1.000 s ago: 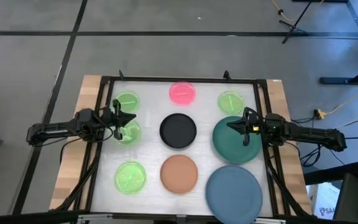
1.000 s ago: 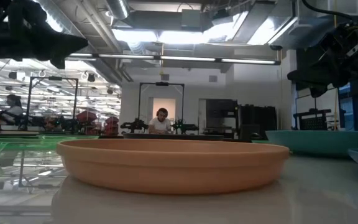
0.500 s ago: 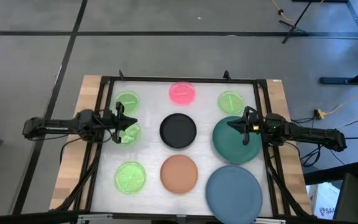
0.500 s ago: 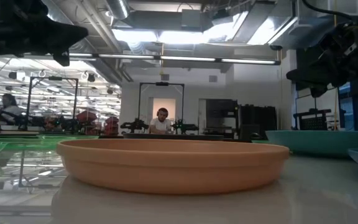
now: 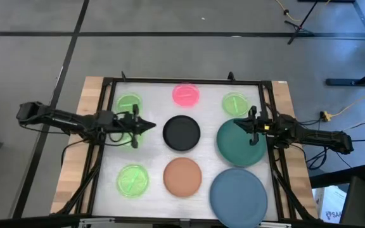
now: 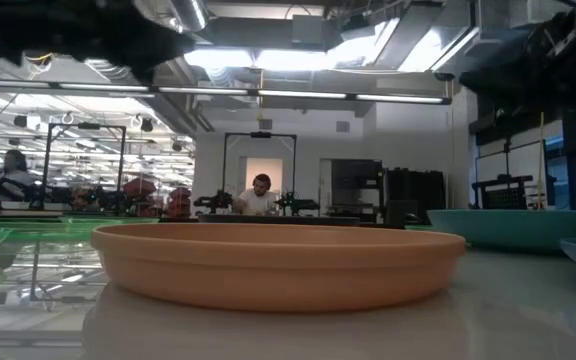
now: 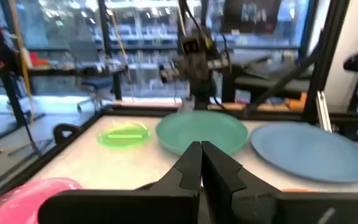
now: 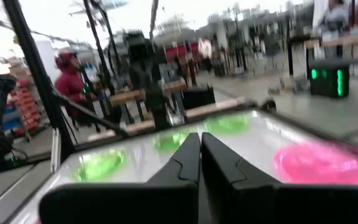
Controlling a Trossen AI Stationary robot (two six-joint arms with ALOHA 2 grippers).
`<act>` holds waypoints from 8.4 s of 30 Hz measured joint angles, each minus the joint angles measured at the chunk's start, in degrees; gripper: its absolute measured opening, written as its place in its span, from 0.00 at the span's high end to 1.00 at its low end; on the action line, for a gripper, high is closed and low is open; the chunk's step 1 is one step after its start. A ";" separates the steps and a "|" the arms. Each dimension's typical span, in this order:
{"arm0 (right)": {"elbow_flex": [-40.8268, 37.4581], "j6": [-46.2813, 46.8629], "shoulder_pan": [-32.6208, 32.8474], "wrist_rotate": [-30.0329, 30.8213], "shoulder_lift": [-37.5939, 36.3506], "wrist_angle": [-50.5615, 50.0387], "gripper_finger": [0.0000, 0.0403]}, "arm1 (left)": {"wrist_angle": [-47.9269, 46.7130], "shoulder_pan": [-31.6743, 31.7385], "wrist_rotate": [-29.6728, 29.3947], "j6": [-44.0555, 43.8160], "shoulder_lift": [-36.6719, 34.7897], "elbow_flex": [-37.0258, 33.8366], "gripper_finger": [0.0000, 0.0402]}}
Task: Stack plastic plates
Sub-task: Stack the green plate on top of the blue plate, then stack the black plate on top of the green plate
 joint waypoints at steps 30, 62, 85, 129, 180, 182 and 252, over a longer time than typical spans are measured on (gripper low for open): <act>0.00 -3.34 0.02 -7.15 0.02 8.06 0.98 | -5.13 -1.83 8.52 -5.97 64.98 54.04 0.90; 0.00 -0.36 0.07 -7.02 0.02 4.67 0.98 | -18.78 0.86 19.01 23.65 85.85 76.18 0.69; 0.00 -0.55 0.00 -5.60 0.04 4.01 0.98 | -18.19 1.33 16.09 25.45 89.22 76.05 0.80; 0.02 -4.94 12.79 -8.17 0.04 16.72 0.98 | -23.94 -14.47 32.90 26.64 90.71 89.94 0.99; 0.02 -0.30 12.76 -1.91 1.95 6.85 0.98 | -67.51 -14.03 -18.50 -0.87 71.91 86.10 0.72; 0.02 -0.31 12.76 -1.36 1.95 6.64 0.98 | -66.55 -13.49 -18.59 -1.89 70.27 82.21 0.72; 0.02 2.57 12.77 6.01 2.00 -4.99 0.58 | -44.20 -5.57 -7.15 -11.88 68.93 57.41 0.98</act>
